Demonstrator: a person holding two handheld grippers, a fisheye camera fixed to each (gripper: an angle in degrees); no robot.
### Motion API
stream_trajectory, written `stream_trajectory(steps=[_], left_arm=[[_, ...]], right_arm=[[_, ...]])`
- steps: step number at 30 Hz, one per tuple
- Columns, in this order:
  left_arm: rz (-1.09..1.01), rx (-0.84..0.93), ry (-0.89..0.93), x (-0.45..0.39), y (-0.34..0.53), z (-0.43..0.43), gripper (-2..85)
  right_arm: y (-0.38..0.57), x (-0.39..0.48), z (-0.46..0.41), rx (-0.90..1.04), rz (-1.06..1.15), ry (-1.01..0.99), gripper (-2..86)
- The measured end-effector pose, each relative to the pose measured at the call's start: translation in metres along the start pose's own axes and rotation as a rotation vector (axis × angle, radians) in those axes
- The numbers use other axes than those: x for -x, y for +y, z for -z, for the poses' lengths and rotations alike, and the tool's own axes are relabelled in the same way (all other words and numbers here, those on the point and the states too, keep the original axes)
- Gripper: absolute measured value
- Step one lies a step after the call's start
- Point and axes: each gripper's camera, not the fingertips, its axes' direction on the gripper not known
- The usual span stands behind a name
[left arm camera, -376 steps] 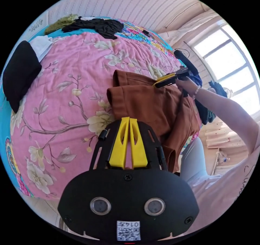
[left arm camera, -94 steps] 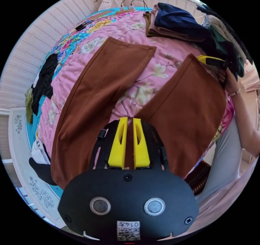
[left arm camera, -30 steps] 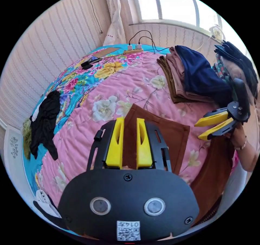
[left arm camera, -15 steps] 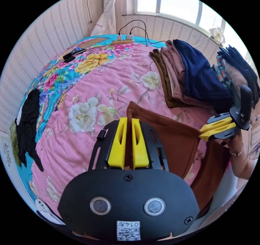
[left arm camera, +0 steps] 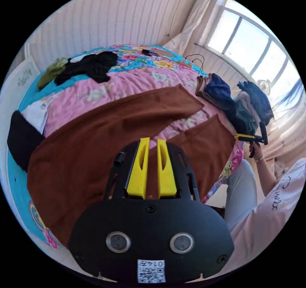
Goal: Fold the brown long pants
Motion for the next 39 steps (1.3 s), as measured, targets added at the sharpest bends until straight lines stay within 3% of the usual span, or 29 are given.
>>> stream_trajectory(steps=[3,9,14,18,22,32,39], left_arm=[[0.389,-0.046,-0.023,0.079,0.147,0.075,2.0],[0.882,-0.253,-0.174,0.154,0.339,0.180,1.0],[1.113,-0.387,-0.104,0.200,0.407,0.213,7.1],[1.256,-0.470,-0.012,0.232,0.441,0.226,9.7],[1.309,-0.546,0.109,0.247,0.456,0.234,10.0],[1.171,-0.381,0.059,0.267,0.442,0.294,0.1],[1.126,-0.404,0.068,0.259,0.458,0.345,4.3]], right_arm=[[0.046,-0.009,0.002,0.008,-0.128,-0.062,8.5],[0.069,-0.028,0.009,-0.064,-0.318,-0.126,8.6],[0.063,-0.051,-0.008,-0.039,-0.452,-0.203,9.1],[0.057,-0.044,-0.010,-0.034,-0.462,-0.133,8.7],[0.065,-0.046,-0.003,-0.085,-0.483,-0.169,8.8],[0.084,-0.054,0.000,-0.149,-0.557,-0.217,7.8],[0.085,-0.049,0.020,-0.243,-0.526,-0.215,7.7]])
